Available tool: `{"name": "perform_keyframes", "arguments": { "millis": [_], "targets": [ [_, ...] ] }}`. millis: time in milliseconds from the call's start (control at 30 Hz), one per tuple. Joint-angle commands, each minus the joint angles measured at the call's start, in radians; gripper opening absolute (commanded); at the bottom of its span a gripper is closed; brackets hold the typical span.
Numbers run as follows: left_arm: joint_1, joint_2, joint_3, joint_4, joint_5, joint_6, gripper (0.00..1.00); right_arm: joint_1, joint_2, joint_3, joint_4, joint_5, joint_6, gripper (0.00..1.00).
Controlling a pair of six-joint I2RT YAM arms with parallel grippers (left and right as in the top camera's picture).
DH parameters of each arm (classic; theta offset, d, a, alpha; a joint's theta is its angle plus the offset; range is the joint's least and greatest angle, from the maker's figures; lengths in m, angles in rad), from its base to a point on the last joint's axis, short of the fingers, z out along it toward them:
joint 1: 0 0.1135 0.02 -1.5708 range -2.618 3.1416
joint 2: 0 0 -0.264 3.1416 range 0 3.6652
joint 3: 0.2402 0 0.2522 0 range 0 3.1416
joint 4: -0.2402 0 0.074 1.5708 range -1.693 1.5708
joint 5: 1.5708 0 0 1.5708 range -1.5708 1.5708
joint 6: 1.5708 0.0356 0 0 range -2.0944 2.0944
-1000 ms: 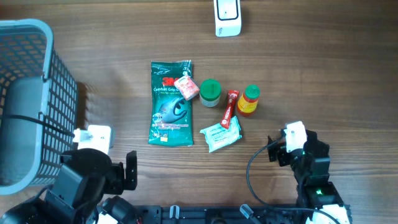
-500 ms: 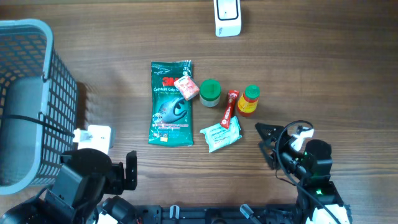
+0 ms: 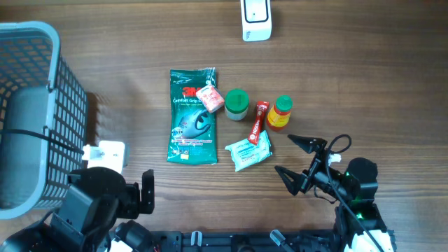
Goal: Scan the item barcode
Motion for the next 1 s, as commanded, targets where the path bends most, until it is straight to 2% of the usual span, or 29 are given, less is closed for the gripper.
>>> {"name": "perform_keyframes", "arguments": {
  "millis": [0, 100, 133, 200, 333, 367, 433, 533, 633, 700, 800, 967],
  "targets": [
    [0.003, -0.005, 0.002, 0.002, -0.012, -0.016, 1.0, -0.005, 0.006, -0.001, 0.085, 0.051, 0.047, 1.0],
    [0.003, -0.005, 0.002, 0.002, -0.012, -0.016, 1.0, -0.005, 0.006, 0.007, 0.212, 0.063, -0.001, 0.99],
    [0.003, -0.005, 0.002, 0.002, -0.012, -0.016, 1.0, -0.005, 0.006, 0.021, 0.238, 0.068, -0.052, 0.99],
    [0.003, -0.005, 0.002, 0.002, -0.012, -0.016, 1.0, -0.004, 0.006, 0.112, 0.166, 0.062, -0.223, 0.99],
    [0.003, -0.005, 0.002, 0.002, -0.012, -0.016, 1.0, -0.004, 0.008, 0.369, -0.309, 0.117, -0.579, 1.0],
    [0.003, -0.005, 0.002, 0.002, -0.012, -0.016, 1.0, -0.004, 0.013, 0.482, -0.499, 0.195, -0.712, 0.99],
    [0.003, -0.005, 0.002, 0.002, -0.012, -0.016, 1.0, -0.004, 0.039, 0.665, -0.739, 0.347, -0.891, 1.0],
    [0.003, -0.005, 0.002, 0.002, -0.012, -0.016, 1.0, -0.003, 0.145, 0.941, -0.994, 0.57, -1.122, 0.99],
    [0.003, -0.005, 0.002, 0.002, -0.012, -0.016, 1.0, -0.003, 0.314, 1.117, -1.145, 0.601, -1.269, 0.99],
    [0.003, -0.005, 0.002, 0.002, -0.012, -0.016, 1.0, 0.013, 0.478, 1.241, -1.259, 0.61, -1.341, 1.0],
    [0.003, -0.005, 0.002, 0.002, -0.012, -0.016, 1.0, 0.068, 0.702, 1.41, -1.386, 0.63, -1.371, 0.99],
    [0.003, -0.005, 0.002, 0.002, -0.012, -0.016, 1.0, 0.164, 0.928, 1.521, -1.439, 0.643, -1.358, 0.99]
  ]
}}
